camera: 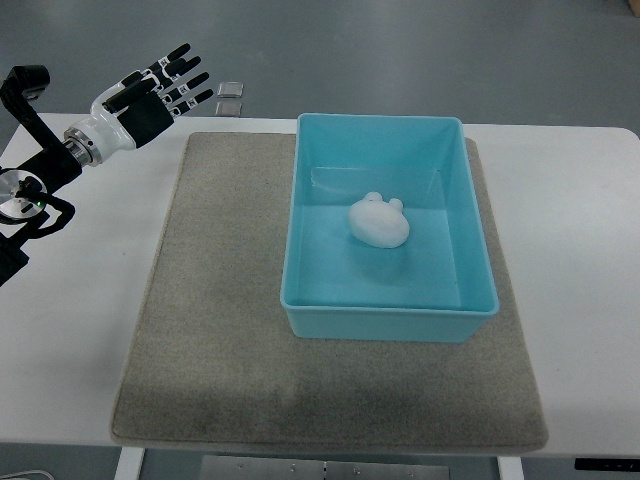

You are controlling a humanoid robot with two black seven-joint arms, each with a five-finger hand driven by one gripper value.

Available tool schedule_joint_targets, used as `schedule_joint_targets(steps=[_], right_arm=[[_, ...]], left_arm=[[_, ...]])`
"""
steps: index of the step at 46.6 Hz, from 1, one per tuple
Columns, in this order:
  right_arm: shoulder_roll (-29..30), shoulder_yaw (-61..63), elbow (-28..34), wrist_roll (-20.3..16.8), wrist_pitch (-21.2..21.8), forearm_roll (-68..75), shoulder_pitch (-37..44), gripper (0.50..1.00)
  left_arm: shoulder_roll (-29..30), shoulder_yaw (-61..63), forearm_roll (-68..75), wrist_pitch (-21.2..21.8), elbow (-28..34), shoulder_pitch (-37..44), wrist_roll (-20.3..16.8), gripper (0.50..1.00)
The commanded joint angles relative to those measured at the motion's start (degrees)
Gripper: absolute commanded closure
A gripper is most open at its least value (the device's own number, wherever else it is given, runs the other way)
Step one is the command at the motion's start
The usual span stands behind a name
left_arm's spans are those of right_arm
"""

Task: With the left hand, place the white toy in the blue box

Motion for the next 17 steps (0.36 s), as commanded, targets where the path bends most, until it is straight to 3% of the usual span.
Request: schedule_joint_targets(steps=[1,17], right_arm=[[0.0,0.0,0.0,0.0,0.0,-0.1,0.0,0.564],[0.0,-0.2,0.2,0.4,-0.2,-0.6,-0.1,0.564]], left_arm=[[0.0,-0.1,0.0,0.0,0.0,0.0,0.0,0.501],[-0.1,0.0,0.0,0.0,0.0,0.0,0.0,0.504]])
